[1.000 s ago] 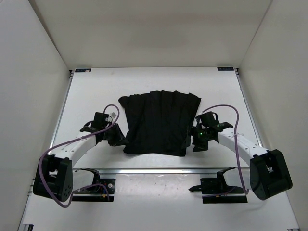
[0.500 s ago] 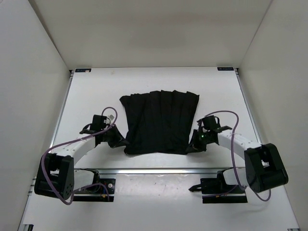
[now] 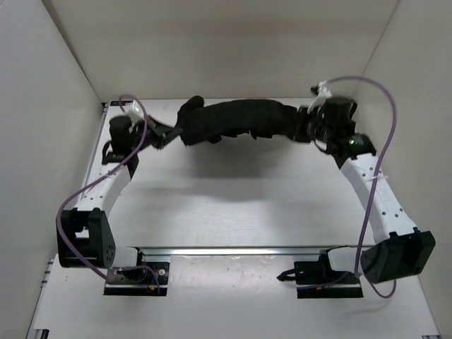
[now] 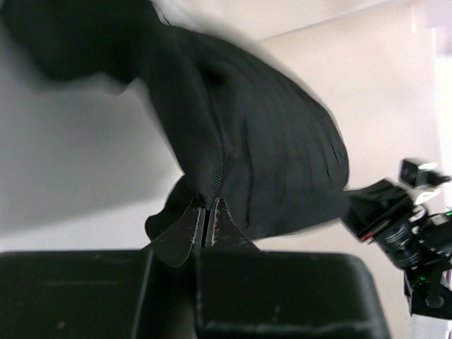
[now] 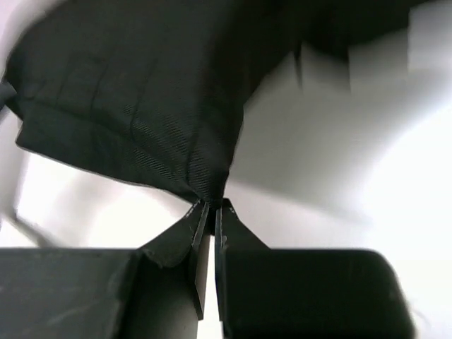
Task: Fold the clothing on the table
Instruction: Flatten the skirt out
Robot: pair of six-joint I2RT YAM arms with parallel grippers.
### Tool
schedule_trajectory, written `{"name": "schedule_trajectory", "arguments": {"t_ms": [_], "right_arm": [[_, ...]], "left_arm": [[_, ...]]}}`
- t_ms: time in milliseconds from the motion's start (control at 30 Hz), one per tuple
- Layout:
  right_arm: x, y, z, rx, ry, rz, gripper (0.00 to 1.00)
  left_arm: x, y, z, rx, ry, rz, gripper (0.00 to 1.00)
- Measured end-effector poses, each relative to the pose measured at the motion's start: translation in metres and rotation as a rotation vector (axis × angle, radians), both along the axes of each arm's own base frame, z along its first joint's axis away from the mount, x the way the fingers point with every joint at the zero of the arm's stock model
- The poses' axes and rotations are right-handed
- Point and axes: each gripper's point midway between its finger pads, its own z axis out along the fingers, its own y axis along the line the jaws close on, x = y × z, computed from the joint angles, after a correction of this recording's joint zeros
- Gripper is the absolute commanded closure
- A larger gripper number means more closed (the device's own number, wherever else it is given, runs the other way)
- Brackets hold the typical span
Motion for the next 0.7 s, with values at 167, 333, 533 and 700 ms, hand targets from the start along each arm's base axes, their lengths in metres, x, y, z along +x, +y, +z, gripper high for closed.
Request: {"name": "schedule_trajectory", "arguments": {"t_ms": [167,333,533,700], "right_arm": [[-0.079,-0.005,-0.163,-0.065,0.401,0.035,1.00],[-0.200,-0.024,-0.270,-0.110,0.808,0.043,0.63],[-0.209,-0.030,-0.265,-0.066,0.766,0.019,0.36],[-0.207,-0.027,-0.266,-0.053,0.769,0.014,0.38]], "left_arm": [[-0.079,0.005,-0.162,0.048,0.378,-0.026,0.96],[-0.192,-0.001,-0.250,0.175,0.688,-0.140,0.40],[-0.207,-0.003,-0.237,0.263,0.584,-0.189,0.21],[-0.225,-0.010,-0.240,0.336,0.584,-0.241,0.37]]}}
